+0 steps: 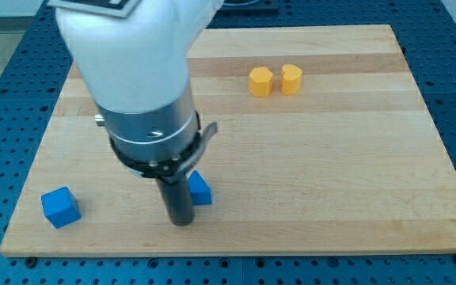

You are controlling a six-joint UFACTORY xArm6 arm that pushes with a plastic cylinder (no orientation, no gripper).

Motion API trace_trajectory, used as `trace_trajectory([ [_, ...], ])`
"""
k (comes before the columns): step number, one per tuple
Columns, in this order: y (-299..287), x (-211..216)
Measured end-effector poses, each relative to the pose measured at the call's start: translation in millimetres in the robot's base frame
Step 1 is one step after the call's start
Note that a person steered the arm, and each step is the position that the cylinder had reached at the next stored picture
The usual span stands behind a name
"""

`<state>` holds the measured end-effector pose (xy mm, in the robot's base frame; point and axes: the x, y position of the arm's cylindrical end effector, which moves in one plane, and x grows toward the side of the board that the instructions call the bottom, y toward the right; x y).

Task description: Move the blue triangle close to the blue cube

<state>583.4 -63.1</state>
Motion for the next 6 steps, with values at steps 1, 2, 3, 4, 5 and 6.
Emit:
trace_trajectory([
  [1, 43, -10],
  [2, 57, -41],
  [3, 25, -44],
  [4, -35, -17],
  [5, -45, -13],
  [6, -20, -11],
])
